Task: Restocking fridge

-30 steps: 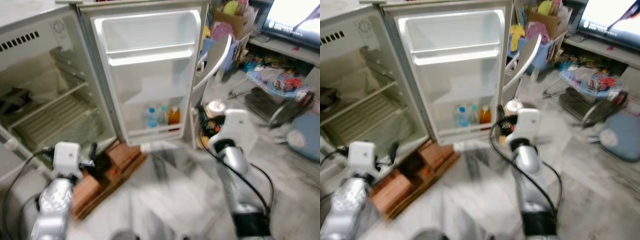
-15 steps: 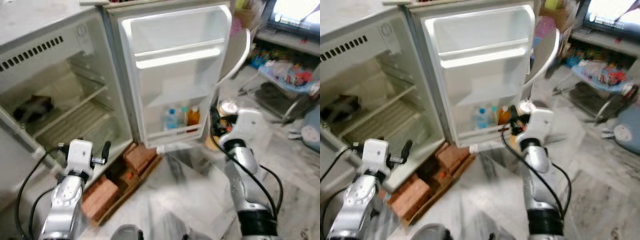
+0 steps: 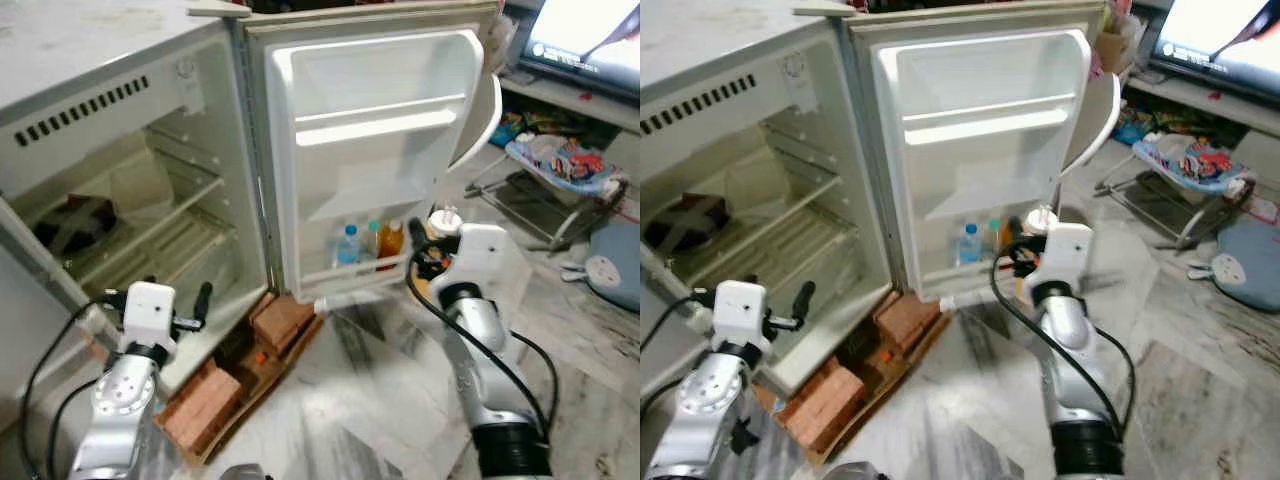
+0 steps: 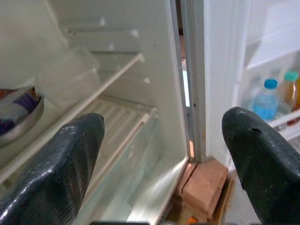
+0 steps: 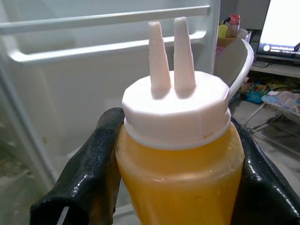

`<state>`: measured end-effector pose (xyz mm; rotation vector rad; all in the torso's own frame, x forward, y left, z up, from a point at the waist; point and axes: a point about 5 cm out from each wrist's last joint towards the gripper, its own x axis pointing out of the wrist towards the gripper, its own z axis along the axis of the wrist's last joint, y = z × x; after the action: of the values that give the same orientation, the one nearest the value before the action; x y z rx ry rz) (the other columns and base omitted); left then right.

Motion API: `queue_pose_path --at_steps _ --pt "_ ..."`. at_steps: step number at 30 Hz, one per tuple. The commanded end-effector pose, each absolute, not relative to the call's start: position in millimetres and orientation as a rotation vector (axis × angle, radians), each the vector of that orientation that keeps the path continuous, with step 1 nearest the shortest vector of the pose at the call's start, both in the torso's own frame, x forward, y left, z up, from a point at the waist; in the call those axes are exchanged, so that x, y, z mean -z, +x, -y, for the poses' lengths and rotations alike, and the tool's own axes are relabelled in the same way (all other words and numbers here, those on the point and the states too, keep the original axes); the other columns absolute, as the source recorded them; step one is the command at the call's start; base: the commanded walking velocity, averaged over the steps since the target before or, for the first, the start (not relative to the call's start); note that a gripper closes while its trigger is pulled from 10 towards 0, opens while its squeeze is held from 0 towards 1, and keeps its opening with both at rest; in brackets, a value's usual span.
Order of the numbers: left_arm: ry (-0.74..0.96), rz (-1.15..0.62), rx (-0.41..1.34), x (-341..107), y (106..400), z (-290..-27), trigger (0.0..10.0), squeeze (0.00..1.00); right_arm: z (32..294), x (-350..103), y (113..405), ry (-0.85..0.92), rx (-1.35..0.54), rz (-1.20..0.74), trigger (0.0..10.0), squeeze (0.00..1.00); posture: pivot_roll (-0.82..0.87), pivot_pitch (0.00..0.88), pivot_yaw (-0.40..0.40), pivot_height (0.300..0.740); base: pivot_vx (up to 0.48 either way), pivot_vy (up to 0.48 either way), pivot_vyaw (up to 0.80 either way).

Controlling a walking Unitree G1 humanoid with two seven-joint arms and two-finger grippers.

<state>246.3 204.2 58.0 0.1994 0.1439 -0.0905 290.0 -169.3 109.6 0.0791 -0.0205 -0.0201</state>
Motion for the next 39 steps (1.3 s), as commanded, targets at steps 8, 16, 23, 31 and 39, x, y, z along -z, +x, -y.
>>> queue_pose_path --at_steps 8,16,23,31,39 --pt "0.205 -0.152 0.068 -56.9 245.8 -211.6 10.0 0.0 154.1 -112.6 293.7 0.095 -0.022 0.034 10.0 0.0 0.1 0.009 -0.011 0.74 0.318 0.327 0.0" --pt "0.193 -0.145 0.057 -57.3 246.4 -210.2 10.0 0.0 153.3 -112.5 296.0 0.089 -0.032 0.031 10.0 0.0 0.1 0.006 -0.016 0.74 0.0 0.0 0.0" --pt "0.198 -0.133 0.077 -58.3 249.1 -205.9 10.0 0.0 153.8 -113.5 297.5 0.083 -0.032 0.034 10.0 0.0 0.1 0.003 -0.019 0.74 0.0 0.0 0.0" --pt "0.195 -0.13 0.072 -58.1 249.1 -205.5 10.0 0.0 149.9 -115.8 296.7 0.057 -0.065 0.053 10.0 0.0 0.1 0.002 -0.021 0.74 0.098 -0.212 0.07" --pt "0.196 -0.135 0.07 -57.5 248.3 -206.3 10.0 0.0 149.3 -114.8 297.4 0.064 -0.061 0.047 10.0 0.0 0.1 0.006 -0.018 0.74 0.285 -0.329 0.47"
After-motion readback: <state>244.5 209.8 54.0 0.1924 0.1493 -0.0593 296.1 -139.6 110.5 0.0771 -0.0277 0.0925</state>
